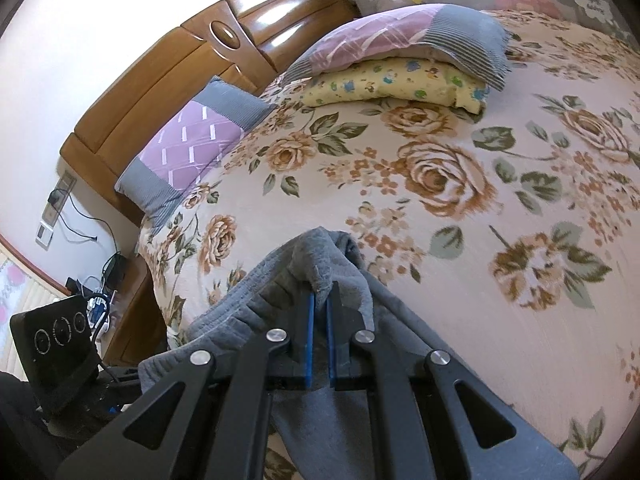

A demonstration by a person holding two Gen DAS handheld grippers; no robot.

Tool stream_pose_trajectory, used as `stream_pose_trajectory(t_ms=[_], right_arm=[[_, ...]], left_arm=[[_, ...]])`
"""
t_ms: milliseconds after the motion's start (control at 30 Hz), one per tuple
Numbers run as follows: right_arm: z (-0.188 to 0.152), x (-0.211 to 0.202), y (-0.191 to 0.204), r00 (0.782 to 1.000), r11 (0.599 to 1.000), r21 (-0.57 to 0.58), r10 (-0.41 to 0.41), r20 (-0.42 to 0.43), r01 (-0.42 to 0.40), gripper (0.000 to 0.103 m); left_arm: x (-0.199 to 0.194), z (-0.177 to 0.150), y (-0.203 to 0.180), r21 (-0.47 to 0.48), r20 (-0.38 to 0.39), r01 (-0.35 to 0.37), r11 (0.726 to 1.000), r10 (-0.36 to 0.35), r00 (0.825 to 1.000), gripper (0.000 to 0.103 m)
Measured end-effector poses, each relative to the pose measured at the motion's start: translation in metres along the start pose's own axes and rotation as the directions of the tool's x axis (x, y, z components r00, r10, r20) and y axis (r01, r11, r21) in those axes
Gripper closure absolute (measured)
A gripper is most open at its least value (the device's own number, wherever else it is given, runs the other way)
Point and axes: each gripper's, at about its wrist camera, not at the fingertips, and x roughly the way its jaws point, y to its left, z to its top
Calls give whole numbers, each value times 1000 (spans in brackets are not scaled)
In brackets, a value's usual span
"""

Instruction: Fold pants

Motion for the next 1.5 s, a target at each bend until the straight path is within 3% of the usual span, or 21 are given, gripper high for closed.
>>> stream_pose_trajectory(t_ms=[833, 1200, 1500], right_arm=[[-55, -45, -64, 997, 990, 143, 1, 76, -11, 97], [-78, -42, -94, 994, 983, 185, -14, 106, -6, 97], [-98, -52, -110, 984, 977, 213, -16, 177, -22, 97]], left_arm=[[46, -28, -55, 176, -74, -19, 984, 33, 997, 83], [68, -46, -75, 316, -32, -97, 944, 113, 993, 82], [77, -65, -90, 418, -7, -122, 900, 138, 990, 82]])
